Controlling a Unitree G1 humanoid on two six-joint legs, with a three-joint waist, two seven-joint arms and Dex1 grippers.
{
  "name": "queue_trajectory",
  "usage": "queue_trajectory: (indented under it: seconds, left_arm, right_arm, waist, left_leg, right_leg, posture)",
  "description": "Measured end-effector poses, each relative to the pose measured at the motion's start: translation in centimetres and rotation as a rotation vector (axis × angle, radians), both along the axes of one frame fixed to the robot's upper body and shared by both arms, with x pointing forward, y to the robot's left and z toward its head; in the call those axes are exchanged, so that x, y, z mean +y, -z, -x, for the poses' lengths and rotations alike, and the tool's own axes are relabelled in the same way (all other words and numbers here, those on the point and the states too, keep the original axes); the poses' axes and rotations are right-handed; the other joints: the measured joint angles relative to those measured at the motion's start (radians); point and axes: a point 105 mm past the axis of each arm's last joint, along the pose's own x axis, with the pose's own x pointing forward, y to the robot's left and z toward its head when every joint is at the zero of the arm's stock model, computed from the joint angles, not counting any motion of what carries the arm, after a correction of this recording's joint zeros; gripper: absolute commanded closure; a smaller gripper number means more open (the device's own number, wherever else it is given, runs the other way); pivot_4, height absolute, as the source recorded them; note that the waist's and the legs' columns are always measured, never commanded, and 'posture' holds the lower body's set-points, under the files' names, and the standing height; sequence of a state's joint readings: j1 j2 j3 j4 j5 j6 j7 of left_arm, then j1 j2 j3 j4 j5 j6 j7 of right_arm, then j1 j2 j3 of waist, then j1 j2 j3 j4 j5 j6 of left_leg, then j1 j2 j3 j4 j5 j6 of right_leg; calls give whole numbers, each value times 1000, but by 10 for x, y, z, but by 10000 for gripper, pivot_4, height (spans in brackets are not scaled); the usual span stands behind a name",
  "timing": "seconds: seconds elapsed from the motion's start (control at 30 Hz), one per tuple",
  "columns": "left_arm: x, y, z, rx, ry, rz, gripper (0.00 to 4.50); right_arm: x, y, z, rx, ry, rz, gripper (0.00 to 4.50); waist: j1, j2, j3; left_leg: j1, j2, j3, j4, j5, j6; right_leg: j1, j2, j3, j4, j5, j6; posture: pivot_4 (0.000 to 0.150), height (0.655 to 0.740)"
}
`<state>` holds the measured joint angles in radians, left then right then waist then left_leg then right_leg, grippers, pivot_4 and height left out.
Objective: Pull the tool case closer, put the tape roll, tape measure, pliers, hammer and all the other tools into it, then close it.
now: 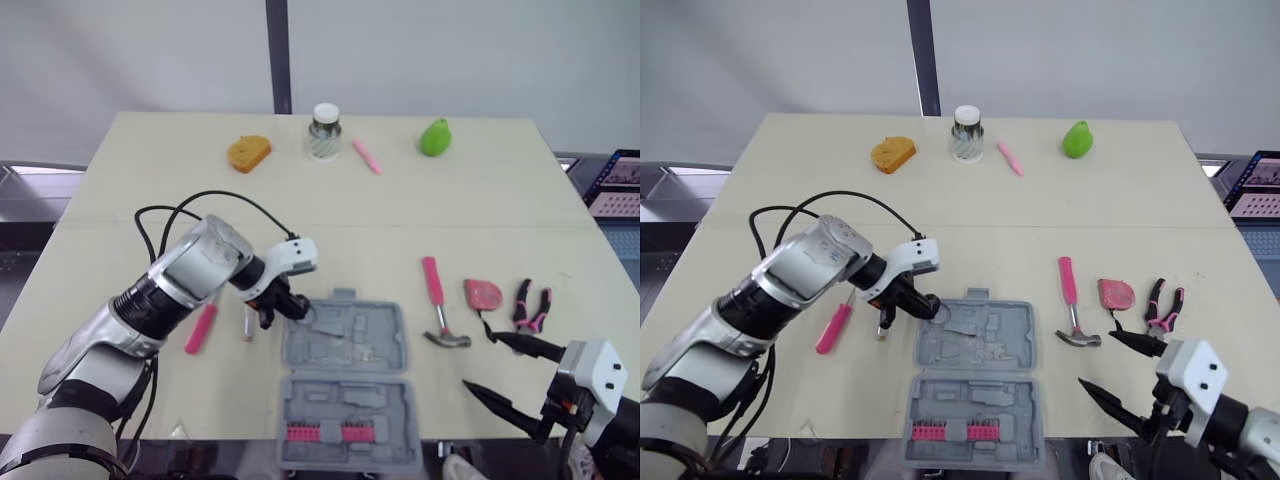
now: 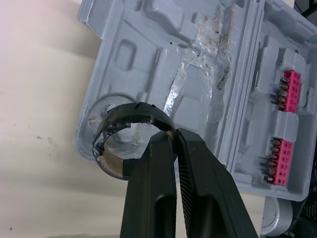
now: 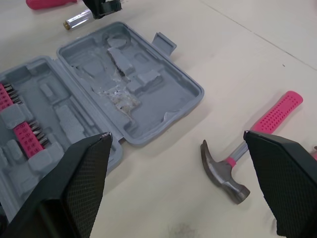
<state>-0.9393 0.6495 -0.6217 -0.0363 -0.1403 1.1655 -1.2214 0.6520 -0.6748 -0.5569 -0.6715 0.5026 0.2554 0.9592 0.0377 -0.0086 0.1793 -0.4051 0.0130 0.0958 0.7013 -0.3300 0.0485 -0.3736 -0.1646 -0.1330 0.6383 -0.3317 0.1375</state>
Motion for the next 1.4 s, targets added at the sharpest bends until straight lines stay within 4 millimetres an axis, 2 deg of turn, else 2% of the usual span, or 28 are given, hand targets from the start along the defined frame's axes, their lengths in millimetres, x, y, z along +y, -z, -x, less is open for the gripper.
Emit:
queue_trajectory:
  seconds: [0.3, 0.7, 1.4]
  left_arm:
    - [-5, 8, -3, 13, 18, -5, 44364]
    - [-6, 19, -7, 24, 24, -22, 44364]
    - [-6, 27, -13, 23, 25, -26, 44364]
  right_arm:
    - [-10, 1, 6, -7, 30, 56, 0]
    - [-10, 3, 11, 6, 29, 60, 0]
    - [-8, 6, 17, 30, 35, 53, 0]
  waist:
    - [1, 0, 0]
    - [7, 0, 0]
    - [11, 0, 0]
  left_leg:
    - [0, 0, 1, 0, 0, 0]
    - [0, 0, 1, 0, 0, 0]
    - [0, 0, 1, 0, 0, 0]
  right_leg:
    - [0, 0, 0, -1, 0, 0]
    - [0, 0, 0, -1, 0, 0]
    - [0, 0, 0, -1, 0, 0]
  posture:
    - [1500, 6950]
    - [1500, 6950]
    - [1500, 6950]
